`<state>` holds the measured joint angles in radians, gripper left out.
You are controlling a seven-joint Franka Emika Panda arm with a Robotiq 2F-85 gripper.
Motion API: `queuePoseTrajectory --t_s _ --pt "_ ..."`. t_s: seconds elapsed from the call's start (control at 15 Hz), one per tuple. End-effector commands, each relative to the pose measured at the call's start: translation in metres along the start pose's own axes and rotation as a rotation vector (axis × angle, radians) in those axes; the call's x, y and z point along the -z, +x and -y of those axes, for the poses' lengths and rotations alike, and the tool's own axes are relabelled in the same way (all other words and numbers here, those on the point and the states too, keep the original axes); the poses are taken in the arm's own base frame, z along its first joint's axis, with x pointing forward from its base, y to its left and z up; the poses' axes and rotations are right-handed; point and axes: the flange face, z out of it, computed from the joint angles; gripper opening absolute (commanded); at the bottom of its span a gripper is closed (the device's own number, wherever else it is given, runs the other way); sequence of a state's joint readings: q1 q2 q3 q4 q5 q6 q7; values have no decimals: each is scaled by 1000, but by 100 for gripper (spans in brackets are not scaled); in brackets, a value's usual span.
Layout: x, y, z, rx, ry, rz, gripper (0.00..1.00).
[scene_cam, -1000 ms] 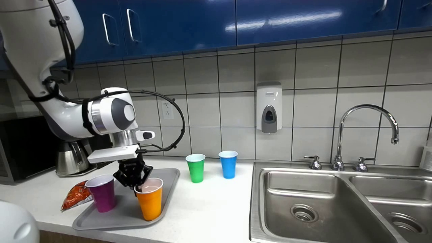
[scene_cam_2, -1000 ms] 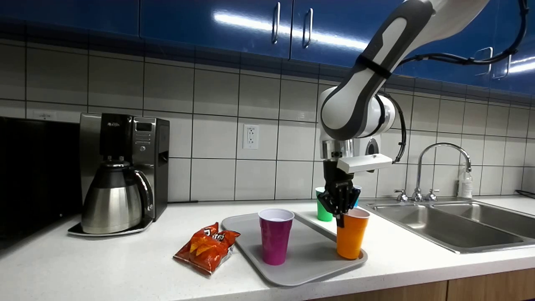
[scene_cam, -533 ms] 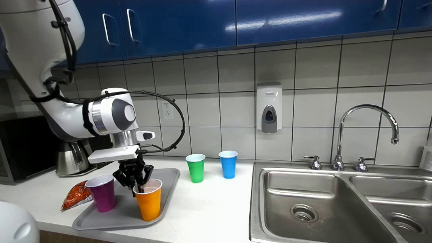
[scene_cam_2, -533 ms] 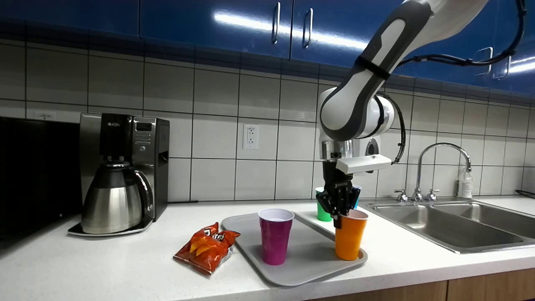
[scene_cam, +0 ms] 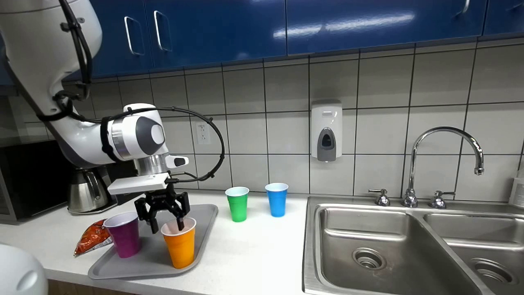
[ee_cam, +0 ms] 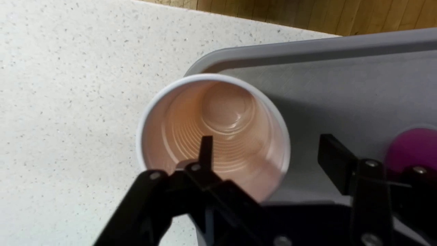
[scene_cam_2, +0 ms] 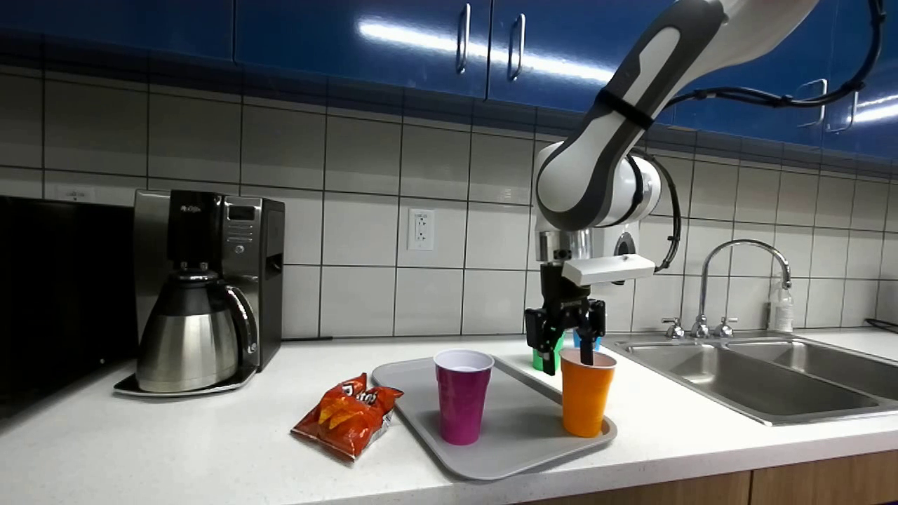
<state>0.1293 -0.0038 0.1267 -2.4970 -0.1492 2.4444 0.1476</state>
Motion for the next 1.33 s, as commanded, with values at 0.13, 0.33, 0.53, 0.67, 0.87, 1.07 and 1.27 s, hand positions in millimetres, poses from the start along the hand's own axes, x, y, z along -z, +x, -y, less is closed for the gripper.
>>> queuePoseTrajectory --t_s 0.13,0.33,0.53,0.67,0.87,1.07,1.27 --pt "36 -5 -6 -28 26 -26 100" --pt "55 -3 -11 -59 46 -50 100" --pt "73 0 -20 -113 70 -67 100" --pt "62 1 -15 -105 60 -71 100" --pt "70 1 -20 -124 69 -70 100" --pt "70 1 -20 -124 69 -68 100" --pt "70 1 -20 -124 69 -68 100"
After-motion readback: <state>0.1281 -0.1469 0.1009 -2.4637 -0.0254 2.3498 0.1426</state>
